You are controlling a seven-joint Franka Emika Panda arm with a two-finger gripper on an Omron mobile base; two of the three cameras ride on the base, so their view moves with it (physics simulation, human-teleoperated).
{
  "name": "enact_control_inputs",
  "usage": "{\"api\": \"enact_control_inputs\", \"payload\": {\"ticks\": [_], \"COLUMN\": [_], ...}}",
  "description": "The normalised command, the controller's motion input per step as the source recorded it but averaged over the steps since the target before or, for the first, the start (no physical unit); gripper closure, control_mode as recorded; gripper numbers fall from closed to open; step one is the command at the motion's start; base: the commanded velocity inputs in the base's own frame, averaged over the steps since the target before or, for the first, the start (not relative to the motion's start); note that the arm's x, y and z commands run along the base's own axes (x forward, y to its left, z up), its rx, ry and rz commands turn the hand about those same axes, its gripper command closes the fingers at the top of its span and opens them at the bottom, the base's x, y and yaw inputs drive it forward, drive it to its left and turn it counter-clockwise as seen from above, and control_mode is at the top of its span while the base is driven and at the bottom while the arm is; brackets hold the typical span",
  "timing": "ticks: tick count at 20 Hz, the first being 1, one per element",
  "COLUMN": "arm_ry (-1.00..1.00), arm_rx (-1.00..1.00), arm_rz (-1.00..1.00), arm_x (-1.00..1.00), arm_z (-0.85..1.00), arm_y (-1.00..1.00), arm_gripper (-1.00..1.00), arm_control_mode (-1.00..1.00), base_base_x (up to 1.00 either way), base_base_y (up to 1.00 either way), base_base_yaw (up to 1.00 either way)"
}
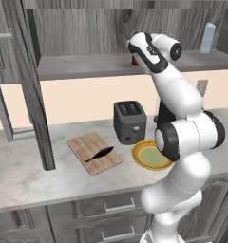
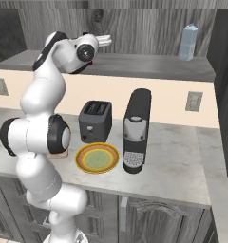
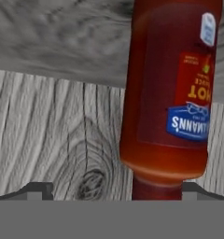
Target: Pick the fish from the plate and place it on the cutting board. Then pick the condiment bottle from the cabinet and place it next to the cutting board.
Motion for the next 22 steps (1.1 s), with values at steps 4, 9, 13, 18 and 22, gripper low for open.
{"api": "enact_control_inputs", "payload": {"ticks": [4, 9, 13, 18, 22], "arm_ry": [0.00, 0.00, 0.00, 0.00, 0.00], "arm_rx": [0.00, 0.00, 0.00, 0.00, 0.00], "arm_rz": [0.00, 0.00, 0.00, 0.00, 0.00], "arm_x": [0.13, 0.13, 0.11, 0.08, 0.04], "arm_z": [0.00, -0.01, -0.01, 0.00, 0.00], "arm_y": [0.00, 0.00, 0.00, 0.00, 0.00], "arm_gripper": [-1.00, -1.00, -1.00, -1.00, -1.00], "arm_control_mode": [-1.00, -1.00, -1.00, -1.00, -1.00], "base_base_x": [0.00, 0.00, 0.00, 0.00, 0.00], "base_base_y": [0.00, 0.00, 0.00, 0.00, 0.00], "base_base_yaw": [0.00, 0.00, 0.00, 0.00, 0.00]}}
